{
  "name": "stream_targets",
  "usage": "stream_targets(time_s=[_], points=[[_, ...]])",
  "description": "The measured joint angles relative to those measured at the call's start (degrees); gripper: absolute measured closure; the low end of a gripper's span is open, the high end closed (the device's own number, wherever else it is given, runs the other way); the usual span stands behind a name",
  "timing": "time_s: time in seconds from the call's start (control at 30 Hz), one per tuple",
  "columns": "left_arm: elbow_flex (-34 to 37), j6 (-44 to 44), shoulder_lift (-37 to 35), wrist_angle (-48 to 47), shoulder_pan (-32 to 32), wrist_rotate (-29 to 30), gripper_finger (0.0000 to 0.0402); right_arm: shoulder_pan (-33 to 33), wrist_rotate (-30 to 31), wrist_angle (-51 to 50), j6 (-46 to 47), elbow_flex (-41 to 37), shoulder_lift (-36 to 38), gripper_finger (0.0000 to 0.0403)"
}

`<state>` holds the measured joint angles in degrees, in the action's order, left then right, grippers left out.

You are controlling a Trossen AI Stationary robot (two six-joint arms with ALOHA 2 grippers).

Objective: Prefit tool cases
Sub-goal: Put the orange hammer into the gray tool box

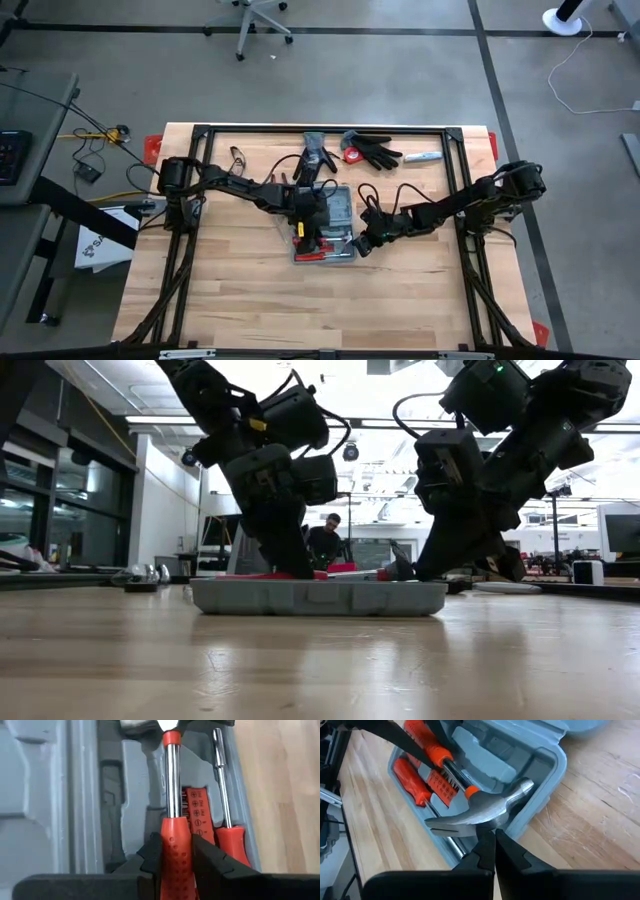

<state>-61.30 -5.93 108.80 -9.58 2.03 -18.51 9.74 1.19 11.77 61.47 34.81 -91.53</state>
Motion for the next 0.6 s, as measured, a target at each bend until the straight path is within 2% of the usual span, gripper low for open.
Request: stream_targets(time_s=[0.07,0.17,0.6], points=[[0.0,-0.06,-0.89,-0.12,-0.01,2.29,0.035,0.05,0.18,0.01,-0.01,0.0,0.0,0.0403],[-0.22,0.01,-1.98,1.4,0.14,5.41,0.0399,0.15,0.18,0.09,-0.02,0.0,-0.02,0.0403],[-0.07,0.14,-1.88,1.34,0.03,5.13,0.0399,0.09,2.83,-1.38,1.47,0.02,-0.02,0.0403]])
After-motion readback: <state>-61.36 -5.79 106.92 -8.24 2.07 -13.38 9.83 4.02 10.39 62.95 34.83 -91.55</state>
